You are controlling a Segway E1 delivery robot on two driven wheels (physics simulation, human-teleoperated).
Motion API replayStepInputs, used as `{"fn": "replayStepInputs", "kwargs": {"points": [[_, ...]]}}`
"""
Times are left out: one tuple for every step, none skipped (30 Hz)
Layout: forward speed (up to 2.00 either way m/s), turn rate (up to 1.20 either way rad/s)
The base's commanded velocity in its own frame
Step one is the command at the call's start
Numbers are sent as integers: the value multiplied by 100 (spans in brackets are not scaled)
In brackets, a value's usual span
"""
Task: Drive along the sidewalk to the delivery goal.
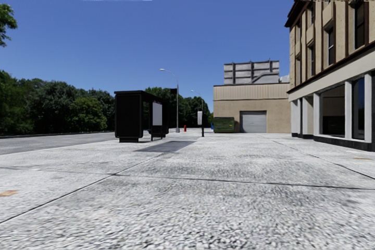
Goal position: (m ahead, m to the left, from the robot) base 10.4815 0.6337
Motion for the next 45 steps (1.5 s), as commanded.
{"fn": "replayStepInputs", "kwargs": {"points": [[200,39],[200,39],[200,39],[200,39],[200,39],[200,39],[200,39],[200,39],[200,39],[200,34],[200,26],[200,26],[200,21],[200,20],[200,19],[200,19],[200,19],[200,13],[200,13],[200,4],[200,0],[200,0],[200,0],[200,0],[200,0],[200,0],[200,0],[200,0],[200,0],[200,0],[200,0],[200,0],[200,0],[200,0],[200,0],[200,0],[200,0],[200,0],[200,0],[200,0],[200,0],[200,0],[200,0],[200,0],[200,0]]}}
